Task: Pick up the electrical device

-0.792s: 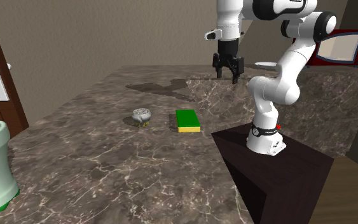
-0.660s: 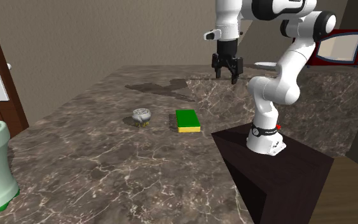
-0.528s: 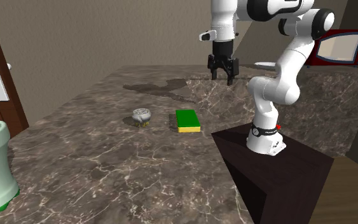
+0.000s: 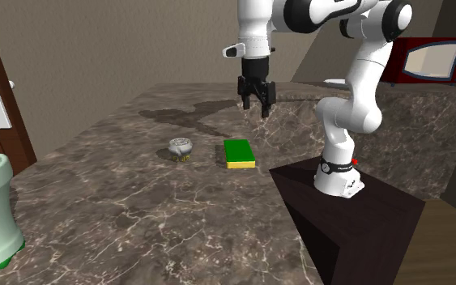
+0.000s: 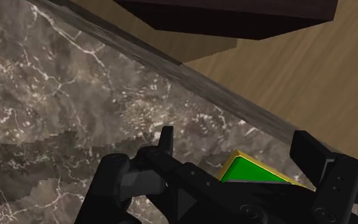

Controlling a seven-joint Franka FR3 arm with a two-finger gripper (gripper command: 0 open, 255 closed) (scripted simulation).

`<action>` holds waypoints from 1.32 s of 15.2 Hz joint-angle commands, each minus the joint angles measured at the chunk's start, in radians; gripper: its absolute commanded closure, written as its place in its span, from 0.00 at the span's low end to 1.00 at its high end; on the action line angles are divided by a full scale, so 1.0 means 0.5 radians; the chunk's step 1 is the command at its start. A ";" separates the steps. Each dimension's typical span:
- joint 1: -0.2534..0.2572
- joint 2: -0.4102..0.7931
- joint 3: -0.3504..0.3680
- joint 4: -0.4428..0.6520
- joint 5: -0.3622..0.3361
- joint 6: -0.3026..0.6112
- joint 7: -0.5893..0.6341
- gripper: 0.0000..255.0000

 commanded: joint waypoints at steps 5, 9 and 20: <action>0.006 0.436 -0.005 0.374 0.021 0.125 -0.031 0.00; 0.009 0.729 -0.006 0.677 0.037 0.155 -0.053 0.00; 0.013 1.407 0.004 1.477 0.069 0.119 -0.097 0.00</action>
